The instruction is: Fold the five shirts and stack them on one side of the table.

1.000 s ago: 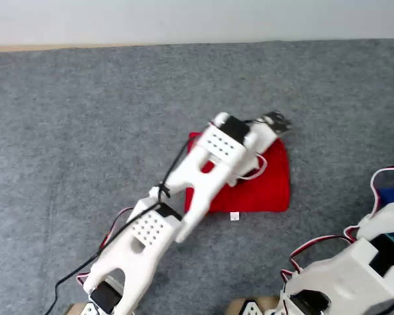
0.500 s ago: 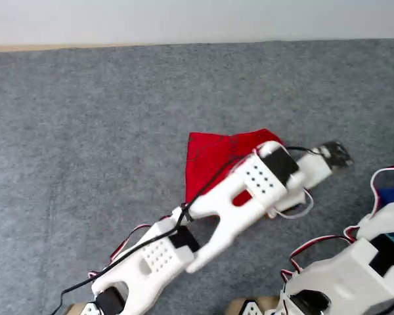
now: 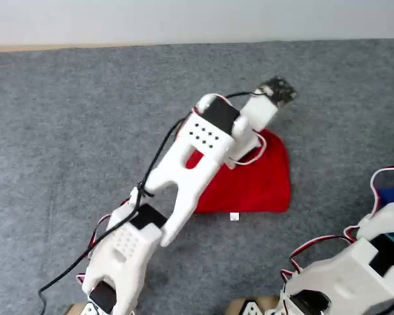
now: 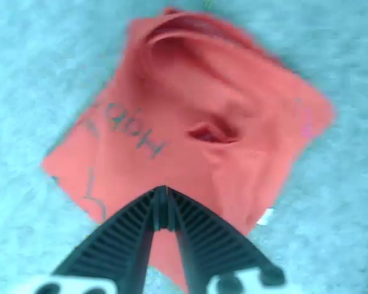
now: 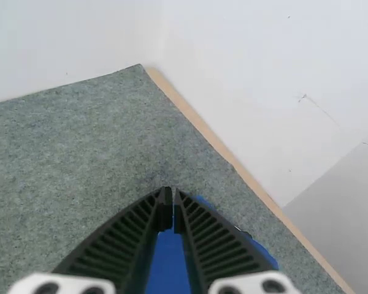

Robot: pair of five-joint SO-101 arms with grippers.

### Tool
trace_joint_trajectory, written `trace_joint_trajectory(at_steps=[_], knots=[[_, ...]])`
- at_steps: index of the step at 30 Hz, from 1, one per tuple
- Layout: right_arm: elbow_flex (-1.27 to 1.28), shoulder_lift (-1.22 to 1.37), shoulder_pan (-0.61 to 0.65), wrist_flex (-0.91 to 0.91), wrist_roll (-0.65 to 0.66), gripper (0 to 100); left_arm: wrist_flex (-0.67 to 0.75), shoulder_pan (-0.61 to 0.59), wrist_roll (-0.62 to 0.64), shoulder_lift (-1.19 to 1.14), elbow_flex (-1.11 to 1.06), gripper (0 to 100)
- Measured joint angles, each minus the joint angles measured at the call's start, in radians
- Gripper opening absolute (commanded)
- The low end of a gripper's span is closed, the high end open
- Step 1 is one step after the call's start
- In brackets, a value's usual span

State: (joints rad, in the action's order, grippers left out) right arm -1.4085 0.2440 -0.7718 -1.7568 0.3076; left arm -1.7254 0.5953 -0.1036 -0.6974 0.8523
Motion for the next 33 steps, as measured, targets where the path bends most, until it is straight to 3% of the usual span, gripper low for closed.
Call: trace_joint_trajectory(at_steps=[9,24,29,33], knots=[[0.000,0.000,0.006,0.000,0.000,1.0,0.028,0.026,-0.002,-0.203,0.000,0],[0.000,0.000,0.009,0.000,0.000,1.0,0.002,0.302,0.044,-0.117,0.006,0],[0.000,0.000,0.009,0.000,0.000,1.0,0.002,0.290,0.044,-0.014,0.006,0],[0.000,0.000,0.009,0.000,0.000,1.0,0.002,0.193,0.043,0.021,-0.011,0]])
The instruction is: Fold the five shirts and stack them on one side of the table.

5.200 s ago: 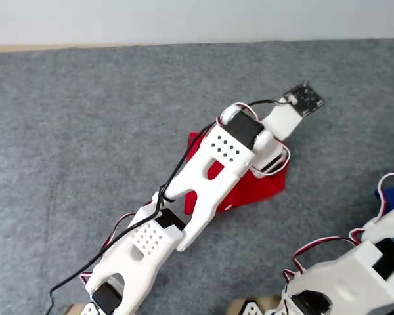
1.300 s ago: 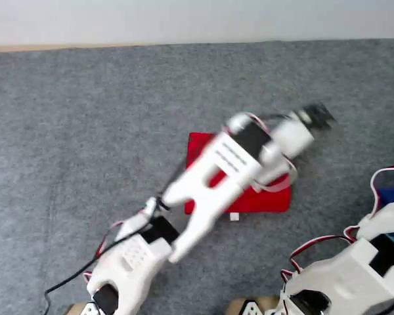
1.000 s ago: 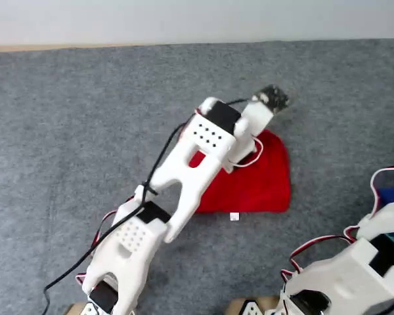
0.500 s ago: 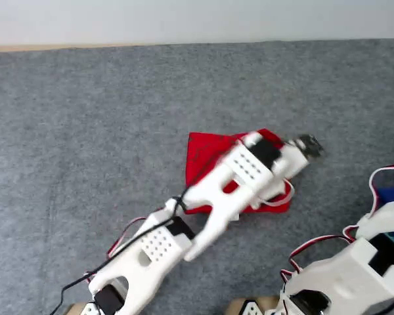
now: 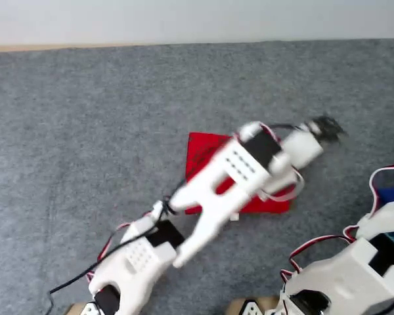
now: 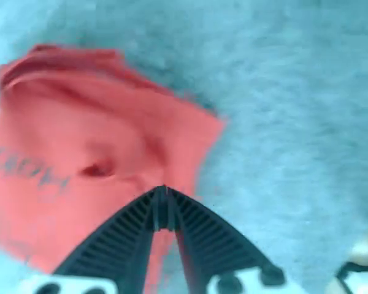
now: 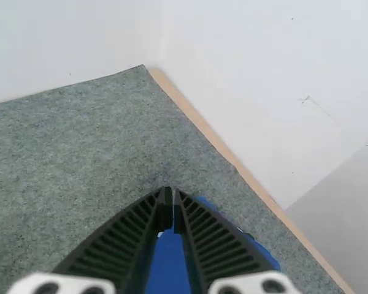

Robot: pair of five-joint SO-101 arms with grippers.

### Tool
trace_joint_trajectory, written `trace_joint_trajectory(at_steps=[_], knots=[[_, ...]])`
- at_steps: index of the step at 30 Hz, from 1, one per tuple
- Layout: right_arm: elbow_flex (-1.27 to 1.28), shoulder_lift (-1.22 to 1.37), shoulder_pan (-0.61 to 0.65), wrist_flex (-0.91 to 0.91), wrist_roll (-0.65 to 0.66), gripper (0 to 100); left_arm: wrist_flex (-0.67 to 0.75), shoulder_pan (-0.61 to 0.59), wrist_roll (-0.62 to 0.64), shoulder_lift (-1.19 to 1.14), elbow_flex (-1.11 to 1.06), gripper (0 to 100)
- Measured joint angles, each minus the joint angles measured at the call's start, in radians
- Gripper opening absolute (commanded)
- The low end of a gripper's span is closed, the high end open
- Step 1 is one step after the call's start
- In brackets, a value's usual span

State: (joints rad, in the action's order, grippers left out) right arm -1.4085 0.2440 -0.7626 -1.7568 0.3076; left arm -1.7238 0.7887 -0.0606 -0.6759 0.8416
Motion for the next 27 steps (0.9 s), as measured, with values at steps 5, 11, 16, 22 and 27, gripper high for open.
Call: trace_joint_trajectory(at_steps=[5,11,16,22,27], knots=[[0.000,0.000,0.000,0.000,0.000,1.0,0.021,-0.146,-0.032,-0.015,-0.037,0],[0.000,0.000,0.021,0.000,0.000,1.0,0.077,-0.176,-0.034,-0.157,-0.038,0],[0.000,0.000,0.020,0.000,0.000,1.0,0.084,-0.126,-0.034,-0.219,-0.038,0],[0.000,0.000,0.020,0.000,0.000,1.0,0.071,-0.003,-0.034,-0.221,-0.029,0],[0.000,0.000,0.020,0.000,0.000,1.0,0.006,0.071,-0.006,-0.221,0.043,0]])
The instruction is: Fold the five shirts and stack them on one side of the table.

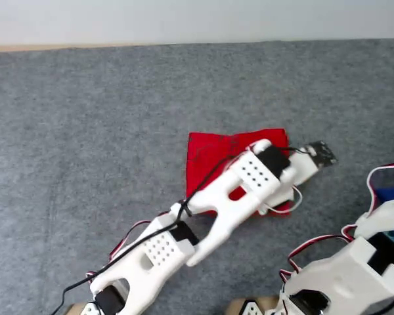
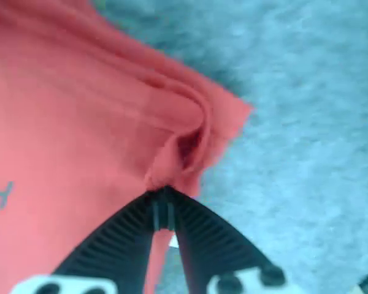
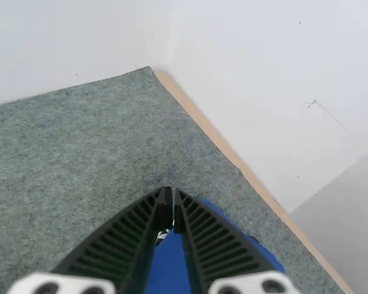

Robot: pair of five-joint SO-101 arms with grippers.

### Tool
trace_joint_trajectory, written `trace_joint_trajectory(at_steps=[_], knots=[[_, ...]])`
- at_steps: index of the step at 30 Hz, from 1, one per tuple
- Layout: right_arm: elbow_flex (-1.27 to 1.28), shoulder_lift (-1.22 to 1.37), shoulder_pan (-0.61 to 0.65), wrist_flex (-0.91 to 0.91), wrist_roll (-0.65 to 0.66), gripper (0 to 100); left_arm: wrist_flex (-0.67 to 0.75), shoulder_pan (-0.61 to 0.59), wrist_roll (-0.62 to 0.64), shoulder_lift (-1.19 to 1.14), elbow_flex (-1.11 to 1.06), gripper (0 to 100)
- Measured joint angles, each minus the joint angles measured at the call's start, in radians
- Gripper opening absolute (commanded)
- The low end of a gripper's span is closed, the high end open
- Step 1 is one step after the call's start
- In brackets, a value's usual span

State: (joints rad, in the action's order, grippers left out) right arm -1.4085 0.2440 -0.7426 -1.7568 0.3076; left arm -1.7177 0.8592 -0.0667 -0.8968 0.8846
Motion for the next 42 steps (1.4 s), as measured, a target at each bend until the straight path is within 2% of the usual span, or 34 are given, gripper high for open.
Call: trace_joint_trajectory(at_steps=[10,16,22,28,34,42], knots=[[0.000,0.000,0.000,0.000,0.000,1.0,-0.006,0.002,0.002,0.144,0.008,0],[0.000,0.000,0.000,0.000,0.000,1.0,-0.008,-0.112,0.002,0.163,0.009,0],[0.000,0.000,0.000,0.000,0.000,1.1,-0.009,-0.175,0.002,0.109,0.029,0],[0.063,-0.002,0.055,0.000,0.000,1.4,-0.009,-0.371,0.018,0.126,0.086,0],[0.210,0.000,0.143,0.000,0.000,1.5,-0.009,-0.568,0.018,0.255,0.086,0],[0.440,0.000,0.322,0.000,0.000,1.5,-0.011,-0.776,0.018,0.434,0.086,0]])
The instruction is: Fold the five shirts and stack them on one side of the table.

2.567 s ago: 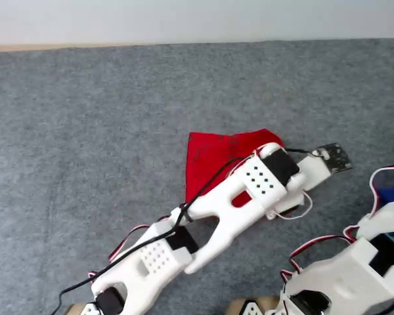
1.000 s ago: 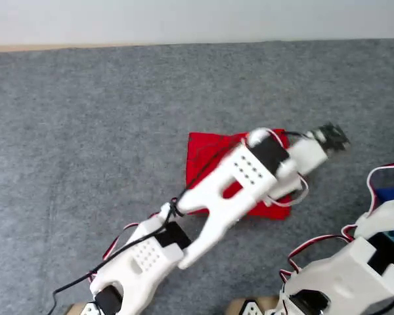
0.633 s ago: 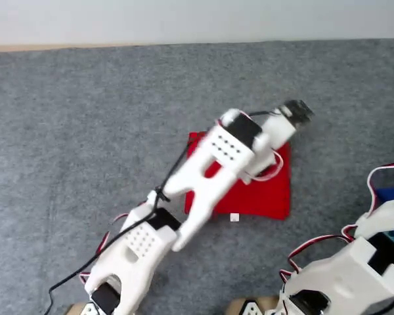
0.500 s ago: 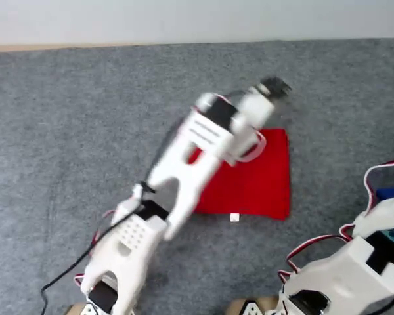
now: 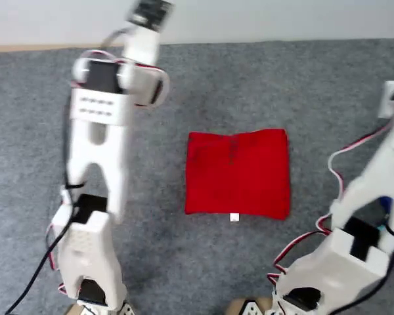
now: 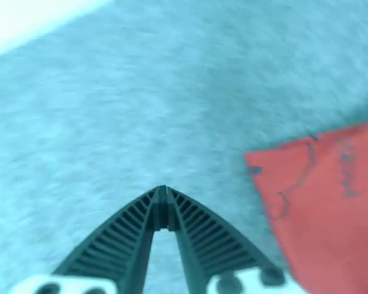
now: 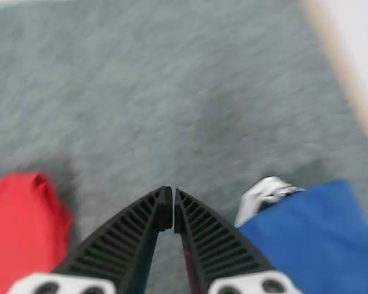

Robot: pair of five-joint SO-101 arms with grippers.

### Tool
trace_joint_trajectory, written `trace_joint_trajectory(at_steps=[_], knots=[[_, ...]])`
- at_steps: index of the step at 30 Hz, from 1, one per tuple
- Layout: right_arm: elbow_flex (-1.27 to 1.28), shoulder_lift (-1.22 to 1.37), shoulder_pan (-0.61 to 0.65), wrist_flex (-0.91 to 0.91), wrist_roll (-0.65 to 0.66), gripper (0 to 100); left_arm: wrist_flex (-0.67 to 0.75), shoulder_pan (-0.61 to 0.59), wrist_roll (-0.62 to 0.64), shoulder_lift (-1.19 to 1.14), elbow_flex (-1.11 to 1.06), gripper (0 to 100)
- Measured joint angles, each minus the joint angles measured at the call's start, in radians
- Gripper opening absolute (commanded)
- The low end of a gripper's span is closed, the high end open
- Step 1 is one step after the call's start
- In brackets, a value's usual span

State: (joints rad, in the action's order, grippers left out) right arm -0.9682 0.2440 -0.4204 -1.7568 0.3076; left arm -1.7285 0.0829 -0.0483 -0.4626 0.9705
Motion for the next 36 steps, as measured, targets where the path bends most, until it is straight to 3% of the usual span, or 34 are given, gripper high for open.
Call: trace_joint_trajectory(at_steps=[6,13,22,36], knots=[[0.247,0.000,0.226,0.017,0.000,1.2,-0.002,-0.183,0.000,0.132,0.000,0],[0.393,0.068,0.450,0.278,0.000,1.4,-0.002,-0.301,0.000,0.311,-0.238,0],[0.399,0.385,0.450,0.496,0.000,1.4,-0.003,-0.305,0.000,0.410,-0.476,0],[0.399,0.489,0.301,0.497,0.000,1.2,0.080,-0.146,0.000,0.348,-0.612,0]])
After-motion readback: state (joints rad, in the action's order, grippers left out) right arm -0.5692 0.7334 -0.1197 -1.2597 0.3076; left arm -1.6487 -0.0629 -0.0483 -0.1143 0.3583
